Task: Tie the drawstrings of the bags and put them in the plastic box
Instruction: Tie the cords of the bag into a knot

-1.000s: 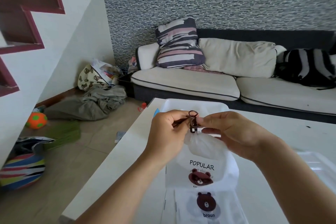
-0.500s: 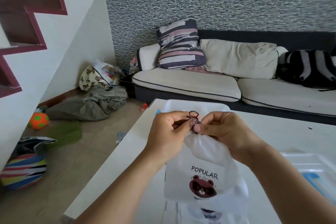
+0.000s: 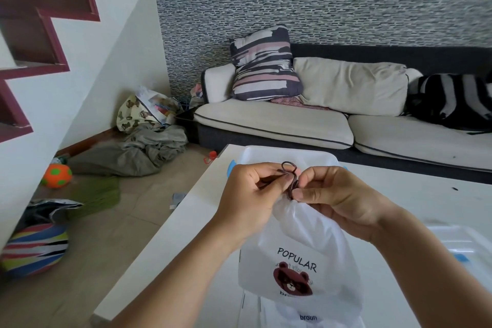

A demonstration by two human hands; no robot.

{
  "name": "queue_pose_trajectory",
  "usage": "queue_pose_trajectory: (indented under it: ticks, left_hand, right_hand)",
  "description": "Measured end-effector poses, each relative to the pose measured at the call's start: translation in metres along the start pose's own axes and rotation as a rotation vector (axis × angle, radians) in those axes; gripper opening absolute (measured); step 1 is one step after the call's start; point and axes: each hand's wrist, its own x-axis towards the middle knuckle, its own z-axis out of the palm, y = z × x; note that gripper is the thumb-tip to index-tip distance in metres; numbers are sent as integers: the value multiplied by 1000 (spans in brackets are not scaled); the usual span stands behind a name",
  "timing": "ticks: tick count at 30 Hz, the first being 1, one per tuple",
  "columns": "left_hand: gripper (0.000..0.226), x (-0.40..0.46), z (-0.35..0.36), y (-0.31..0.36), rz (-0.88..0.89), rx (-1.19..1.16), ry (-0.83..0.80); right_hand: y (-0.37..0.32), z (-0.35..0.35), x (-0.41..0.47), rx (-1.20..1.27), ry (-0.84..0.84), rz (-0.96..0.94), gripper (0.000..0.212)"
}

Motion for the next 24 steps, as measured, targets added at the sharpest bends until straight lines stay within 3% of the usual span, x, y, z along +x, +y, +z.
queue_pose_trajectory:
  ticks: [5, 13, 17, 19, 21, 22, 24]
  left_hand:
    - [27, 0, -1, -4, 79, 151, 10]
    - [19, 0, 3, -11, 160, 288, 89]
    - [19, -1, 6, -12, 159, 302, 78]
    - [20, 1, 4, -12, 139, 275, 89]
    - [22, 2, 2, -10, 118, 243, 102]
    - [22, 3, 1, -9, 105, 219, 102]
    - [19, 3, -2, -7, 65, 138, 84]
  right_hand:
    - [3, 5, 5, -260, 57, -53, 23]
    - [10, 7, 11, -632, 238, -208, 12]
    - [15, 14, 13, -762, 199, -231, 14]
    - [16, 15, 14, -748, 208, -215, 18]
    - [13, 12, 12, -576, 194, -145, 15]
    - [11, 8, 11, -488, 146, -104, 10]
    - [10, 0, 9, -335, 37, -45, 21]
